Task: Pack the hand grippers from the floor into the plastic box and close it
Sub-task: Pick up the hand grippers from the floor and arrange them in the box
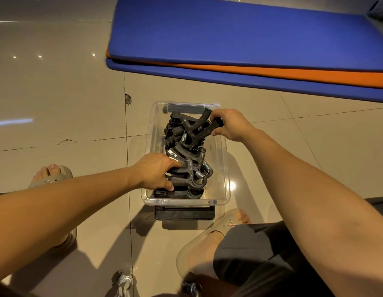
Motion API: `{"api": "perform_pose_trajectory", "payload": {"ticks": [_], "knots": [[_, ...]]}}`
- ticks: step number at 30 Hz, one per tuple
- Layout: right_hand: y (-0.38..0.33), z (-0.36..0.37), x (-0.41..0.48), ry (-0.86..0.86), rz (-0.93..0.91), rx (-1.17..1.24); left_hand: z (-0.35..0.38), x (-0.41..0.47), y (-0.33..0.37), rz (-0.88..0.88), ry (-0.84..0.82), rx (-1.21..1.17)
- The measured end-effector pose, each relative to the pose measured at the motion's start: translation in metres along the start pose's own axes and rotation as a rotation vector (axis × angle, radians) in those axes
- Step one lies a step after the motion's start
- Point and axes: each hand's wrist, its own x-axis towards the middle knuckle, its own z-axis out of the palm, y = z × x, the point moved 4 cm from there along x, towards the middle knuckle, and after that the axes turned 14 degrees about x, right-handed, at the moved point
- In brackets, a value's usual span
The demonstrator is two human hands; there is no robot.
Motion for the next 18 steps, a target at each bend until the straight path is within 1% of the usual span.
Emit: {"api": "perform_pose_trajectory", "payload": {"ticks": [6,9,13,18], "knots": [[-0.002,-0.018,-0.018,0.114,0.074,0.342,-0.005,-0.003,0.004,0.053,-0.065,-0.023],[-0.002,-0.026,-0.025,0.17,0.104,0.461,-0.006,-0.003,0.011,0.085,-0.059,-0.03],[0.001,-0.028,-0.031,0.192,0.122,0.485,-0.005,-0.005,0.014,0.118,-0.066,-0.053],[0.008,-0.024,-0.034,0.2,0.147,0.501,-0.013,0.001,0.004,0.12,-0.213,-0.172]]}}
